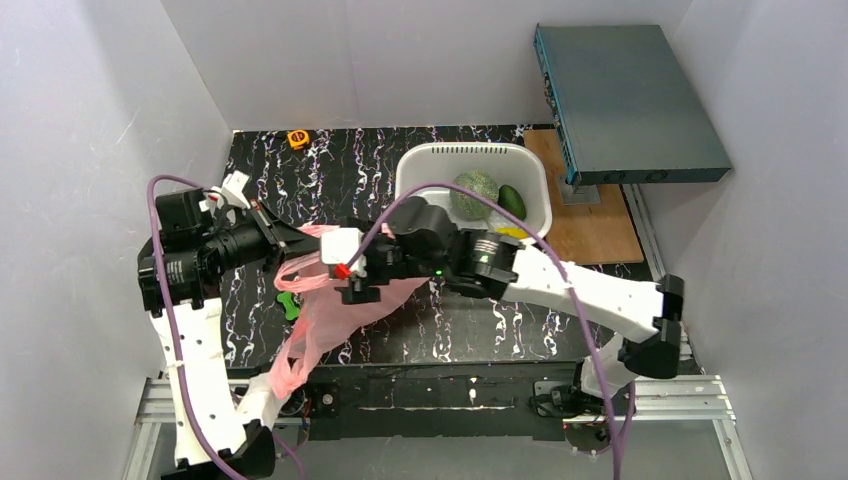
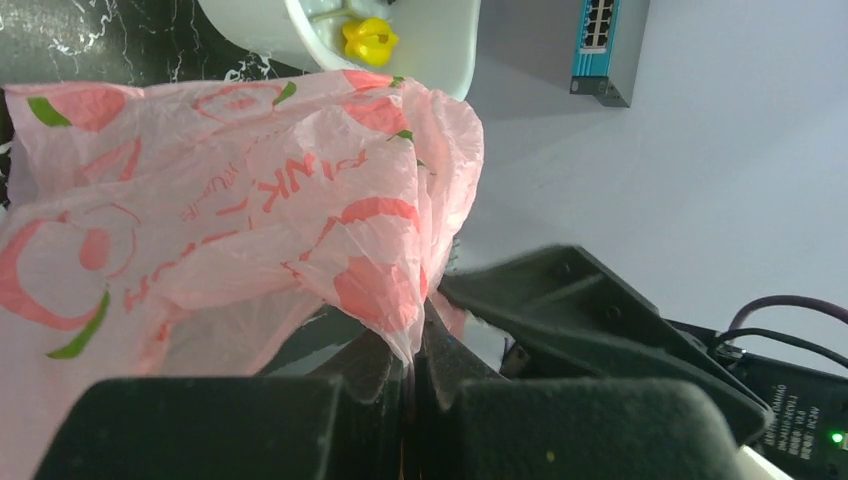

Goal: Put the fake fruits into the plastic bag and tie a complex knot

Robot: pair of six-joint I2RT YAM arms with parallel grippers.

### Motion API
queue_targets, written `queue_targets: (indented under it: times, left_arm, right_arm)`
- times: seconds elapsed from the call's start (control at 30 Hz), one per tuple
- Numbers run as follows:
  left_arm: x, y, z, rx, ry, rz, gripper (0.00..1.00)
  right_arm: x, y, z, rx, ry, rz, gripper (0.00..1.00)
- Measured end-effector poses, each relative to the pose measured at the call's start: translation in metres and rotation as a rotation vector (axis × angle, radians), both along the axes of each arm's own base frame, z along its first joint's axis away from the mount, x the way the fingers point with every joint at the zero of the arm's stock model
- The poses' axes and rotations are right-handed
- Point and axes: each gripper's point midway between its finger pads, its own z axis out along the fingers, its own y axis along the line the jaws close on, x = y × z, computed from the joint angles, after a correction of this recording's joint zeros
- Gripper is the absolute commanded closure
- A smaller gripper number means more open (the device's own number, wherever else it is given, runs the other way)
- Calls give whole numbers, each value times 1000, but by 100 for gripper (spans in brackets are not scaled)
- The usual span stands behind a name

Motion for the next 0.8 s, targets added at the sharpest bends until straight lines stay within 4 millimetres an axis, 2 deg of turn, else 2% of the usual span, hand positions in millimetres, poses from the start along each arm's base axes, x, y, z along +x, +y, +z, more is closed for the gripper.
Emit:
queue_targets:
  times: [0.07, 0.1, 0.13, 0.17, 0.23, 0.27, 0.37, 0.47, 0.6, 0.63, 0.73, 0.8]
  left_arm:
    - [-4, 2, 4, 0, 0, 20, 100]
    - [-6, 2, 7, 2, -7, 26, 100]
    - [-8, 3, 11, 9, -20, 34, 100]
    - [-9, 5, 15, 22, -36, 42, 98]
    - [-11, 8, 21, 52, -62, 56, 89]
    - [-11, 12, 26, 91, -87, 71, 79]
    - [-7, 26, 46, 226, -209, 103, 40]
    - [-3, 43, 70, 406, -377, 120, 19]
    - [-5, 62, 87, 656, -547, 71, 2]
    - [-6, 65, 86, 701, -566, 43, 2]
    - [-7, 65, 71, 762, -585, -67, 2]
    - [-6, 63, 54, 770, -579, -131, 2]
  right_arm:
    - [10, 13, -5, 3, -43, -34, 46]
    - [18, 23, -6, 12, -70, -61, 62]
    - [24, 31, -8, 18, -93, -81, 85]
    - [31, 37, -10, 26, -115, -106, 99]
    - [40, 42, -11, 37, -142, -131, 99]
    - [42, 44, -4, 69, -143, -134, 99]
    - [42, 45, 13, 146, -117, -105, 99]
    - [43, 34, 34, 221, -28, -61, 99]
    - [66, 16, 60, 301, 130, -56, 99]
    - [72, 12, 63, 310, 161, -63, 99]
    - [85, 6, 66, 325, 284, -63, 99]
    - [88, 6, 64, 322, 365, -50, 99]
